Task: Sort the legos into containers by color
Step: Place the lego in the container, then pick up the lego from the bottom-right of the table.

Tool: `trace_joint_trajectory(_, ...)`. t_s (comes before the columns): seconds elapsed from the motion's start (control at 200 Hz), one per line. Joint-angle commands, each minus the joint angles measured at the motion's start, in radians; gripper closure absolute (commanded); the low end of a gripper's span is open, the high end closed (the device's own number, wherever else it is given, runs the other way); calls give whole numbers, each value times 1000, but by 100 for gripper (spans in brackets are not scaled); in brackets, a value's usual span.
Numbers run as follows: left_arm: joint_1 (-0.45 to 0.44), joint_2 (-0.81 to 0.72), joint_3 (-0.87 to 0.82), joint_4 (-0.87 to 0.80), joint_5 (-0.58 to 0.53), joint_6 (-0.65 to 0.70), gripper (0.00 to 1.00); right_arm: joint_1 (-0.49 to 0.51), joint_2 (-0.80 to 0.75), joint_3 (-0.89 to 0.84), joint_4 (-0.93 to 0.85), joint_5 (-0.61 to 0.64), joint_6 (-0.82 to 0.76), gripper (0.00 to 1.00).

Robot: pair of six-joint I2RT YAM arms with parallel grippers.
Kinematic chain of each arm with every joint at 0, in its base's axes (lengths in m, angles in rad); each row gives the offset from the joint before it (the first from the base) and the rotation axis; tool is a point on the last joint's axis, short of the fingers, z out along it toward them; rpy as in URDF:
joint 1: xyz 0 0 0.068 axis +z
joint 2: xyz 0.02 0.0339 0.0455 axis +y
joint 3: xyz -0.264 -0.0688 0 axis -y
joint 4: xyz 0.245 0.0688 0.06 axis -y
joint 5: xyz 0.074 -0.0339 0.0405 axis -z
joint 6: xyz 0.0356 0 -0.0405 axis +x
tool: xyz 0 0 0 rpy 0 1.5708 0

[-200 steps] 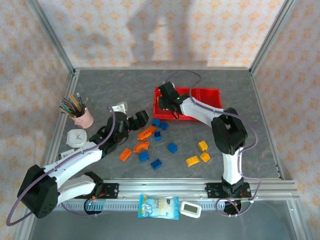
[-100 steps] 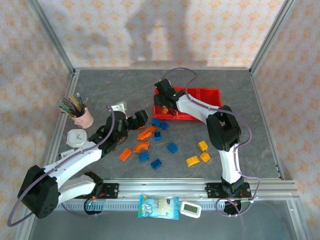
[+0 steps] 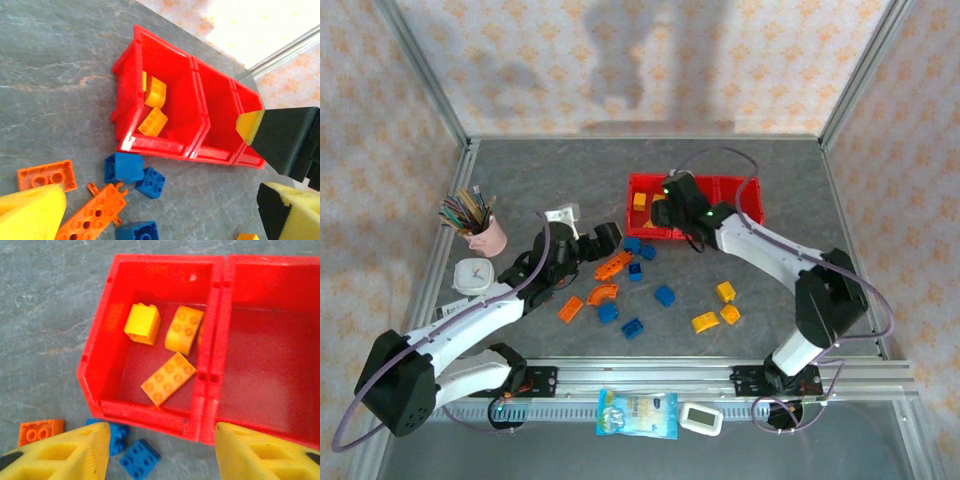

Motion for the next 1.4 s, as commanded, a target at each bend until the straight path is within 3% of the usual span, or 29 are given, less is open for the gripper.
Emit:
trace_joint_trajectory(0.0,-48,18,7,35,10,-21,1,-11,-85,-92,-19,58,51,42)
trace_joint_trajectory(0.43,-200,115,-15,157,-17,-104,1,-35,-344,-425,-87,166,230,26)
trace_joint_trajectory(0.766,-269,184,8,194,-39,-126,1,-112,-394,-596,-59,98,297,15)
trace_joint_trajectory(1.081,-275,194,16,178,-51,-124,1,-110,-383,-654,-29,-20,305,15)
trace_joint_trajectory(1.161,-276,194,16,178,-51,-124,1,-93,-383,-662,-20,-52,306,18)
trace_joint_trajectory(1.396,-276,203,18,179,-52,-124,1,-15,-348,-628,-55,5,325,31)
